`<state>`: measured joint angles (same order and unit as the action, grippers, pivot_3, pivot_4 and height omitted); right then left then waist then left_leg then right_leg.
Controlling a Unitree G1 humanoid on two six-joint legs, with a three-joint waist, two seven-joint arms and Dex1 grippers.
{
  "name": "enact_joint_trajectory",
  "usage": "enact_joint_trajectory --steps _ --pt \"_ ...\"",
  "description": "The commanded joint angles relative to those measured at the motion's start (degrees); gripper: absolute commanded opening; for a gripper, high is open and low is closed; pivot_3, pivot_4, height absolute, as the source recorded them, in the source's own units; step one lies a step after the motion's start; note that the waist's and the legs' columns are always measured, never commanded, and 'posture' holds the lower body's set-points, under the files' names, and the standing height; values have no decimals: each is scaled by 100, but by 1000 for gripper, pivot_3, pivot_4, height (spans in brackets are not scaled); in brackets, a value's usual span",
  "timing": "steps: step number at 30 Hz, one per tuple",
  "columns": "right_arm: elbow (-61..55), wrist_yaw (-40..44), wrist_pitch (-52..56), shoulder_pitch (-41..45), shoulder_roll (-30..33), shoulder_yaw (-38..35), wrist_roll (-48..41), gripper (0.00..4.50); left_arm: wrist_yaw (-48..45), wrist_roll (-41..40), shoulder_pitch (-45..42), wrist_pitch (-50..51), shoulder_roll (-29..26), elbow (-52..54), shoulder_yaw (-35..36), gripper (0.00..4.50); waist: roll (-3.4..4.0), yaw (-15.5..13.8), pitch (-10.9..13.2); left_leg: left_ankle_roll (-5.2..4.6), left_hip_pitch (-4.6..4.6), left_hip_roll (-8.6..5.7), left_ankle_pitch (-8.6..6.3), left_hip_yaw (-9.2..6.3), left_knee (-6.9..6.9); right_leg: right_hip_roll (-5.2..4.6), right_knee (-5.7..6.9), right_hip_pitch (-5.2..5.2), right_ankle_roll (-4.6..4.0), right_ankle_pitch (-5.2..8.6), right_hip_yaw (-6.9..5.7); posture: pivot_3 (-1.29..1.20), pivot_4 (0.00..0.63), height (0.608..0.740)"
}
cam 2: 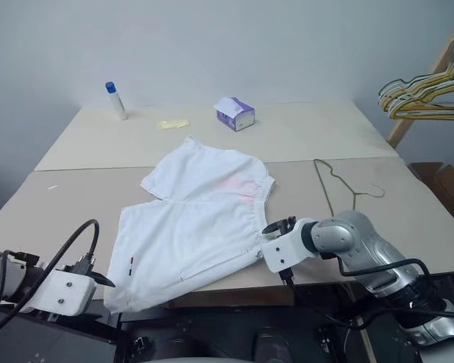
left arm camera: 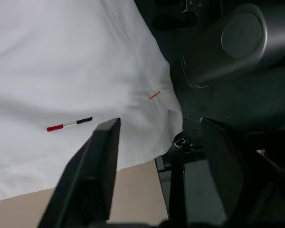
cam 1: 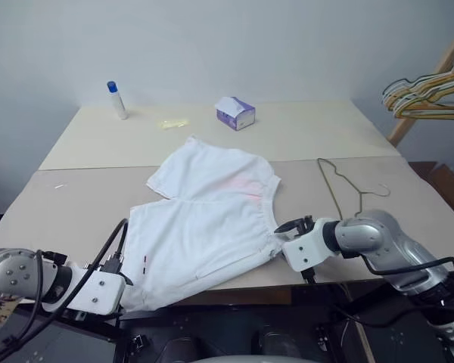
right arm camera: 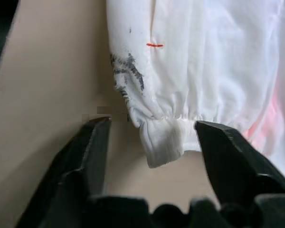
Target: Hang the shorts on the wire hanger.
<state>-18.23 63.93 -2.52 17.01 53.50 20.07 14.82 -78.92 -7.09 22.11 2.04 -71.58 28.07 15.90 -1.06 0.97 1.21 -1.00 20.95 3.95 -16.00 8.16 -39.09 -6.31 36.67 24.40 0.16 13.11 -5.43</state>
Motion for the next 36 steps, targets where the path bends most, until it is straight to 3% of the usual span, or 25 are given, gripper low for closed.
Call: enact_joint_trajectory --steps 1,2,4,8,15,18,24,36 --pt "-483 244 588 -148 282 -905 -823 4487 -269 -823 -538 363 -49 -216 606 4198 0 -21 0 0 1 0 0 -2 -2 -1 -1 0 0 0 -3 -36 0 740" --pt "-531 237 763 -222 332 -1158 -1014 4500 -288 -1029 -762 420 -13 -315 630 4483 0 -21 0 0 4 1 0 -6 -5 -1 0 -1 0 0 -6 -36 0 740" --pt "-540 5 1241 -222 238 -1526 -1180 4500 -145 -1164 -1182 465 102 -466 512 4483 0 -16 0 0 -1 0 0 -9 -7 -2 -1 -8 1 0 -7 -38 0 740" --pt "-243 -543 2754 -15 -127 -2090 -1477 4500 837 -1038 -2450 671 972 -675 -337 4483 3 -7 -5 -1 -8 -3 0 -8 -6 -1 1 -16 0 -1 -3 -54 0 740" --pt "1319 -2399 5204 1157 -1577 -2374 -1422 4500 1754 -1434 -3596 1135 2644 -751 -1185 4483 -6 179 -9 5 16 -6 4 11 -19 3 3 -12 -47 -32 -11 -86 0 740" --pt "2119 -3036 5661 1565 -2005 -2428 -1338 4500 1949 -1604 -3806 1285 3053 -714 -1279 4483 -6 284 -10 11 17 -7 8 12 -23 2 4 -15 -47 -35 -12 -90 0 740" --pt "3574 -3561 5360 2052 -2359 -2463 -1477 4500 1889 -1800 -4008 1638 3171 -559 -1611 4483 -4 376 -10 28 18 -8 18 2 -22 2 3 -13 -45 -34 -8 -82 0 740" --pt "4929 -3315 5123 2414 -2267 -2247 -1628 4500 1961 -1685 -3888 1443 3079 -524 -1654 4483 -3 463 -10 7 14 -9 7 -24 -21 1 5 -15 -41 -35 -3 -69 0 740"
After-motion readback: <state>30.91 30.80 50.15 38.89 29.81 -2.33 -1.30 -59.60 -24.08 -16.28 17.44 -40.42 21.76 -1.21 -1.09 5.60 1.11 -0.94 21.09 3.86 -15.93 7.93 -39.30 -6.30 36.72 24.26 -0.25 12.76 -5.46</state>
